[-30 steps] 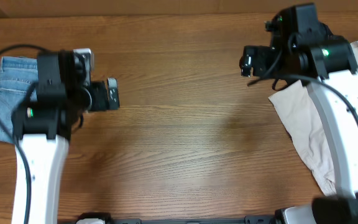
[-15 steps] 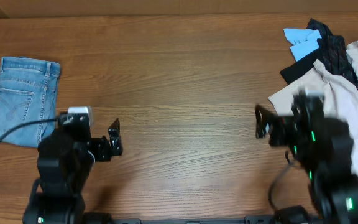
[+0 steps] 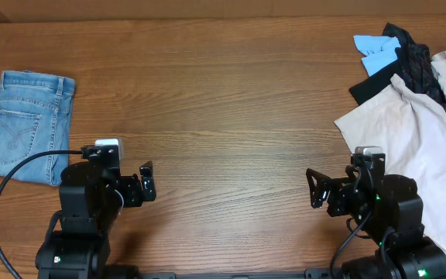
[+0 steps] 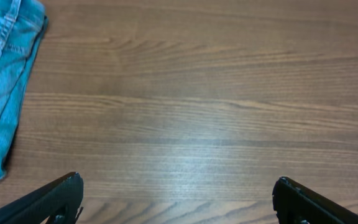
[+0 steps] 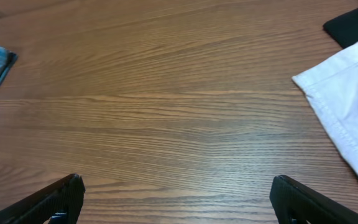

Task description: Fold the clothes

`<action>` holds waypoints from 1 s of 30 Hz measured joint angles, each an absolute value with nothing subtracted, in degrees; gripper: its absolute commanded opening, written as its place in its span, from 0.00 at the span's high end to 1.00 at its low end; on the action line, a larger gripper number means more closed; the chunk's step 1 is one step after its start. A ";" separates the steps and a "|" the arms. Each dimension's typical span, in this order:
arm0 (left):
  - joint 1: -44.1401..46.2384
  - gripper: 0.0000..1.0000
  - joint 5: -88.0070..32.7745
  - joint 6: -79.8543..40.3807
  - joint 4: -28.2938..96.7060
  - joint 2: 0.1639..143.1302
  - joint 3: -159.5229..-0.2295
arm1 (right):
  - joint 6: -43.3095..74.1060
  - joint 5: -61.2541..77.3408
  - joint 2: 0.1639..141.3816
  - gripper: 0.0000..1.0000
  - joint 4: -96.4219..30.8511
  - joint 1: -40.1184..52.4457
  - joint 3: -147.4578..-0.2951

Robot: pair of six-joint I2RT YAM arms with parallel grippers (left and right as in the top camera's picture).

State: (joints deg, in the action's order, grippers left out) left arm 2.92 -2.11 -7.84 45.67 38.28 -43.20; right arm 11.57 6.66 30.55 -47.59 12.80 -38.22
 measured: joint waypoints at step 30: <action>2.92 0.00 -2.07 -7.86 46.74 38.33 -43.13 | 11.70 3.64 15.18 0.00 -37.06 10.85 -26.79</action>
State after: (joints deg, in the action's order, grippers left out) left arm 2.92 -2.07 -7.86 46.74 38.33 -43.13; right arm 11.70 3.64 15.18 -37.06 10.85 -26.79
